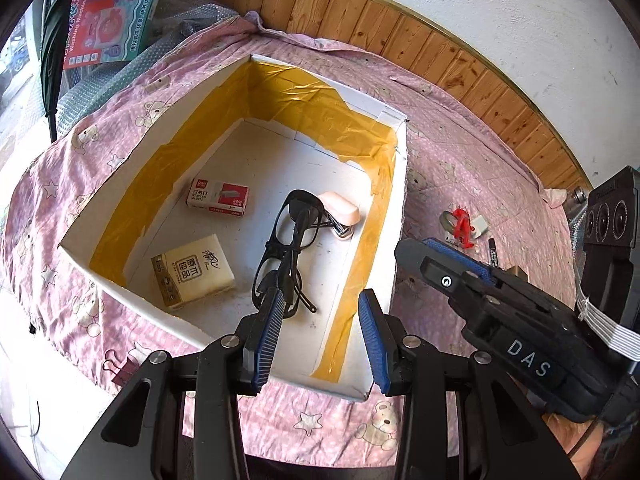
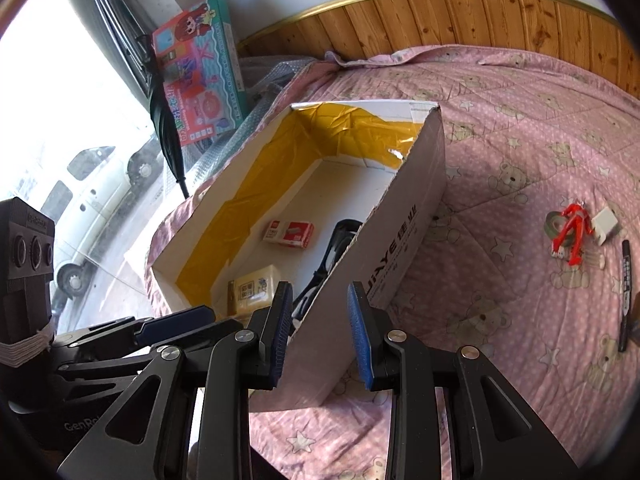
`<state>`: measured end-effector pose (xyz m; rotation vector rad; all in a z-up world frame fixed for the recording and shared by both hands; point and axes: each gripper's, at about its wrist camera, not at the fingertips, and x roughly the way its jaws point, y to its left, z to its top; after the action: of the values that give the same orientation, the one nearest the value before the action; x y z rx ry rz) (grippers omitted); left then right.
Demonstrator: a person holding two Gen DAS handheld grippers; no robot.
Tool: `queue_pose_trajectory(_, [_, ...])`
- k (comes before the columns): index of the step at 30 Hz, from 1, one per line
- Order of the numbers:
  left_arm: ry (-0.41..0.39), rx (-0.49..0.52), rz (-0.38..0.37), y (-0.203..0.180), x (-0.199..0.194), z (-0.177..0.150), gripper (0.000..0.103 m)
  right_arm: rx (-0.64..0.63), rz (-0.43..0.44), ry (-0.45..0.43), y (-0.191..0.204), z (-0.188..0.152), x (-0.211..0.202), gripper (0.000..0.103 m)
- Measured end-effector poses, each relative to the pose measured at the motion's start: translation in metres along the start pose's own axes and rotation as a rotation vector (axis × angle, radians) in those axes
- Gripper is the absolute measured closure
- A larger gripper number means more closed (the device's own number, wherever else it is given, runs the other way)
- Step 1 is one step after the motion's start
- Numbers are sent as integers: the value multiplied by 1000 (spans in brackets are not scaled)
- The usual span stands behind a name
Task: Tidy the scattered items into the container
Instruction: 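Withdraw both open grippers from the cardboard box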
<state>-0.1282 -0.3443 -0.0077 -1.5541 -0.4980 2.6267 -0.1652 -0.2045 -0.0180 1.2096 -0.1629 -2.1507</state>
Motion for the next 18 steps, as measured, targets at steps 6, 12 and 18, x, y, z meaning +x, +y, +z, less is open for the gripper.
queue_pose_trajectory(6, [-2, 15, -3, -6, -9, -16, 62, 14, 5, -8, -1, -21, -16, 72])
queue_pose_trajectory(12, [-13, 54, 2, -20, -18, -31, 62, 34, 10, -26, -5, -42, -34, 72])
queue_pose_trajectory(18, [-4, 110, 5, -38, -17, -44, 62, 86, -1, -47, -26, -65, -52, 72])
